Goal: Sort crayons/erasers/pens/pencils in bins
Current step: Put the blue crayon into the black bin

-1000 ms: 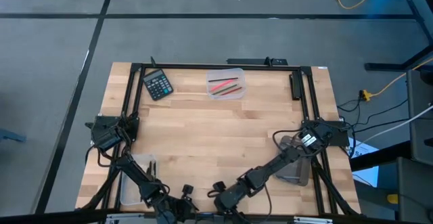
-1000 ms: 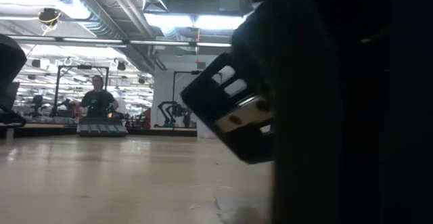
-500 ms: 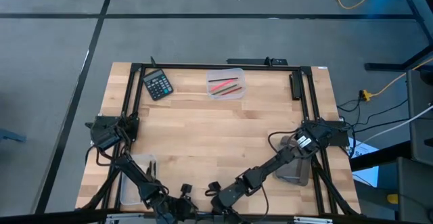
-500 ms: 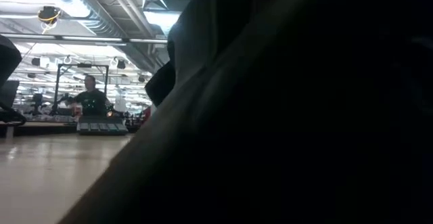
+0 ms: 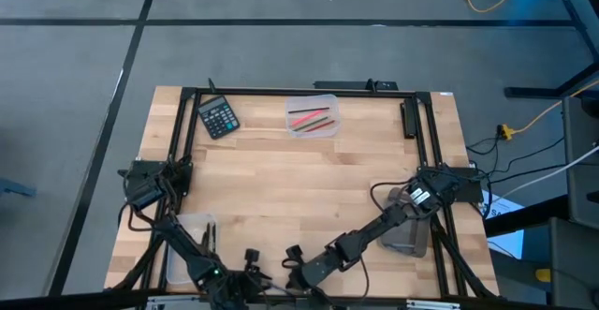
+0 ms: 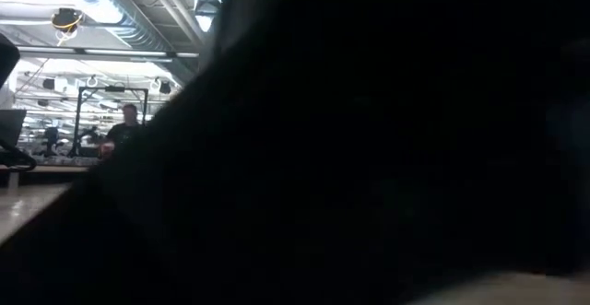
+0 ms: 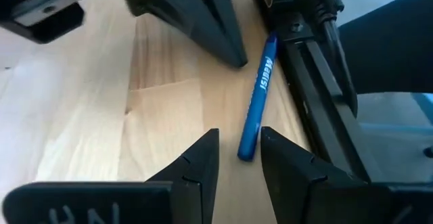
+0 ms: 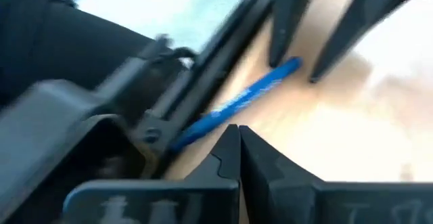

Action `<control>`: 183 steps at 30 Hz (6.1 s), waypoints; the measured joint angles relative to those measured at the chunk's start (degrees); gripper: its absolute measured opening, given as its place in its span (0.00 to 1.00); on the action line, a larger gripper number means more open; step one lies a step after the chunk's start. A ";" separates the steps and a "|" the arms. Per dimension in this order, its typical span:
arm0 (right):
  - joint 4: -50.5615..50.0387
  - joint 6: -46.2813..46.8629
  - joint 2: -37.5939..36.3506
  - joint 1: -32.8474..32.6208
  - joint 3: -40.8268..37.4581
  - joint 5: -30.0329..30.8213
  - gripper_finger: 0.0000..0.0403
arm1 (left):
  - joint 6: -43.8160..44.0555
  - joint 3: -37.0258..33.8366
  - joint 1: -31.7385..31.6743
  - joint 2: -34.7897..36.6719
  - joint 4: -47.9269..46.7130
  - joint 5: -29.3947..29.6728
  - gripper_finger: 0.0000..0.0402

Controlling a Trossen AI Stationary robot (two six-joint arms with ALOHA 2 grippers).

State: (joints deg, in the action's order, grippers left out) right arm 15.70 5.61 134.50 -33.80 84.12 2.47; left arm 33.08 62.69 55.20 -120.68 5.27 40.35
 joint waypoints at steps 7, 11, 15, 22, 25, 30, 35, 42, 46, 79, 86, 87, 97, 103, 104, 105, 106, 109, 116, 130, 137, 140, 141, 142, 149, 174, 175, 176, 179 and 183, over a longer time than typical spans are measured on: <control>-3.47 -3.32 0.06 0.06 3.01 7.62 0.00 | 0.07 -0.50 1.20 2.99 -7.31 6.58 0.25; -8.16 -4.84 -0.13 -0.10 5.17 11.25 0.00 | 3.33 -0.41 1.80 4.65 -12.61 9.66 0.25; -10.00 -7.02 -0.13 -0.24 6.88 12.89 0.00 | 5.61 -0.39 1.88 4.83 -13.78 9.48 0.25; -25.61 -3.51 -0.04 0.09 15.48 13.47 0.03 | -0.34 -0.28 1.24 4.90 -7.88 9.35 0.25; -37.57 0.67 -0.04 0.15 20.81 13.37 0.05 | -3.57 -0.26 -0.83 4.87 -6.30 6.29 0.26; -53.00 3.15 -0.13 -1.28 27.49 19.06 0.13 | -7.39 -0.90 -6.71 3.71 -0.51 -6.47 0.26; -63.14 6.61 -0.13 -1.95 28.38 24.61 0.20 | -11.12 -0.79 -9.28 3.67 1.33 -13.22 0.26; -68.29 11.94 -0.13 -2.82 28.39 29.30 0.24 | -12.72 -0.69 -9.92 4.51 -1.23 -13.17 0.26; -68.27 12.25 -0.13 -3.21 28.39 29.50 0.24 | -12.82 -1.02 -9.43 7.86 -5.92 -10.48 0.26; -55.70 10.81 -0.55 -9.83 27.03 30.68 0.24 | -1.89 -0.32 -6.83 1.31 -1.17 -12.11 0.11; -54.20 14.26 -0.57 -9.73 22.86 40.19 0.24 | -1.70 -0.50 -7.10 1.29 -1.20 -9.20 0.01; -53.36 14.54 -0.87 -9.77 22.45 41.63 0.24 | -1.66 -0.60 -7.10 1.43 -1.57 -8.19 0.01; -42.65 11.37 -6.27 -9.86 17.28 47.94 0.24 | -1.68 -1.09 -7.41 3.63 -5.14 -0.11 0.03; -41.32 19.84 -10.94 -9.43 3.48 53.40 0.24 | -0.11 -1.12 -7.55 5.06 -7.28 6.05 0.03; -39.81 21.56 -12.52 -9.05 -0.12 53.47 0.24 | 0.30 -1.12 -7.74 5.26 -6.91 7.65 0.03; -36.95 22.96 -14.41 -8.77 -3.71 53.44 0.24 | 0.81 -1.14 -8.02 5.44 -6.15 9.16 0.03; -33.00 23.77 -16.58 -8.45 -7.36 53.40 0.24 | 0.87 -1.11 -8.51 5.54 -4.75 10.03 0.03; -17.91 21.79 -23.00 -7.93 -17.48 52.57 0.24 | 1.06 -1.03 -10.45 6.37 -3.42 11.91 0.03; -1.49 19.34 -43.56 -9.94 -38.30 56.62 0.24 | 3.27 -0.99 -13.00 8.84 -2.72 14.97 0.03; 33.67 19.33 -47.46 -10.12 -58.27 47.37 0.24 | -0.26 -0.87 -16.35 14.45 -1.59 20.38 0.03; 33.80 13.85 -47.01 -8.23 -55.24 45.49 0.24 | -2.13 -0.85 -18.85 14.05 -1.25 18.22 0.03; 33.53 13.72 -46.84 -7.09 -55.08 43.87 0.27 | -3.72 -0.85 -20.64 14.03 -1.28 17.32 0.03; 32.75 14.16 -46.82 -6.69 -55.08 43.79 0.28 | -4.58 -0.85 -21.35 14.03 -1.28 17.31 0.03; 31.93 15.27 -46.78 -6.24 -55.08 43.79 0.30 | -5.53 -0.85 -22.10 14.05 -1.27 17.27 0.03; 33.21 16.55 -44.42 -5.73 -55.11 46.55 0.44 | -11.71 -0.85 -26.88 19.45 -0.91 17.08 0.03; 48.78 3.02 -44.33 15.91 -56.44 20.50 0.47 | -26.81 -17.34 -35.70 37.40 13.10 4.78 0.03; 48.82 3.03 -44.33 16.96 -56.44 19.31 0.47 | -26.82 -19.93 -36.62 38.37 17.92 1.86 0.03; 48.68 3.08 -44.33 18.06 -56.39 18.48 0.47 | -26.83 -22.54 -37.66 38.95 22.97 -1.26 0.03; 48.47 4.63 -43.81 21.23 -55.82 16.65 0.47 | -27.61 -29.60 -40.00 39.17 37.21 -9.14 0.03; 49.01 5.30 -43.44 23.24 -54.09 12.62 0.47 | -27.67 -35.22 -42.38 38.82 47.46 -16.68 0.03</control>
State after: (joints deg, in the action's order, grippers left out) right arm 64.71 10.92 91.06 -10.56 30.03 15.09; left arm 5.41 27.47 12.82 -81.86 52.73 23.66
